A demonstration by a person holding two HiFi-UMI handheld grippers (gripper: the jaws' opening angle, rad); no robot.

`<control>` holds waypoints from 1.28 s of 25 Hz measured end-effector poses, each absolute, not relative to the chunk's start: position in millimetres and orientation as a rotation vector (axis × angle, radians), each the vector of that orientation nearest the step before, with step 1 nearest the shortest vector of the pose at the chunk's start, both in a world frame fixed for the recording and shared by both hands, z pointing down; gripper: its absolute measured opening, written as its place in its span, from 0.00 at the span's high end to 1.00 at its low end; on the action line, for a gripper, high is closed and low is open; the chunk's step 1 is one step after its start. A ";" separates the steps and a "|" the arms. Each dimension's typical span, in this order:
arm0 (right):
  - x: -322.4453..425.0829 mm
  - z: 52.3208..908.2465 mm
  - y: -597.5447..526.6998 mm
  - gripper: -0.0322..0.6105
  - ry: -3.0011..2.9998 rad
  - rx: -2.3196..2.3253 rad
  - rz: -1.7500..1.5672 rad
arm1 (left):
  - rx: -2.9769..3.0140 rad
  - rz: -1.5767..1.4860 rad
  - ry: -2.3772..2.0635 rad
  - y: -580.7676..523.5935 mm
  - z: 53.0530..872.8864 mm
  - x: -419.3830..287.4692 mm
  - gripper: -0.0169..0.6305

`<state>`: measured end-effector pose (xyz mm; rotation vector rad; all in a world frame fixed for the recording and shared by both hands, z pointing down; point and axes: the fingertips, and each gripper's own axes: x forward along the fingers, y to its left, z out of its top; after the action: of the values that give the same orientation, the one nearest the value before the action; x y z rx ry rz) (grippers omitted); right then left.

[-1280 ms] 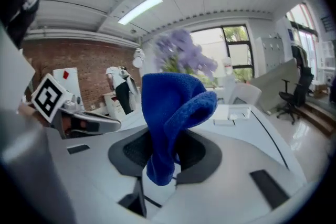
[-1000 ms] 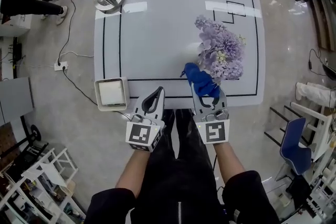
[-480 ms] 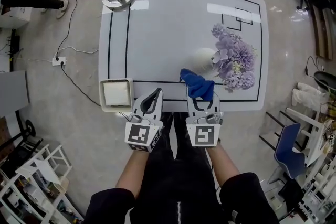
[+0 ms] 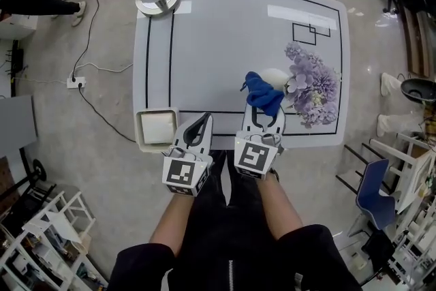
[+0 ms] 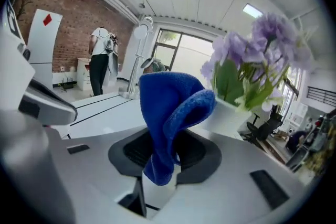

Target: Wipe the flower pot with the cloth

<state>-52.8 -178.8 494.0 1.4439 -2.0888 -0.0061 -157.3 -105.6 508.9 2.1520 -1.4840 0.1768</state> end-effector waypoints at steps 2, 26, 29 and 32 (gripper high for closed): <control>-52.0 509.2 -172.8 0.79 -2.076 1.410 0.042 | 2.162 0.167 -1.476 -108.4 505.3 -157.6 0.96; 18.5 412.6 -49.4 0.79 -2.481 1.172 0.585 | 2.256 0.138 -1.518 -57.0 427.2 -80.9 0.96; 42.1 396.8 -34.0 0.79 -2.530 1.182 0.612 | 2.276 0.138 -1.537 -40.4 410.6 -57.2 0.96; 63.5 379.9 -19.0 0.79 -2.577 1.175 0.633 | 2.297 0.133 -1.556 -23.2 392.6 -32.4 0.96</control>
<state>63.5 -19.0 379.9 1.1746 -2.5768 0.6325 -32.4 -23.2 392.6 2.2969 -1.5559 0.1329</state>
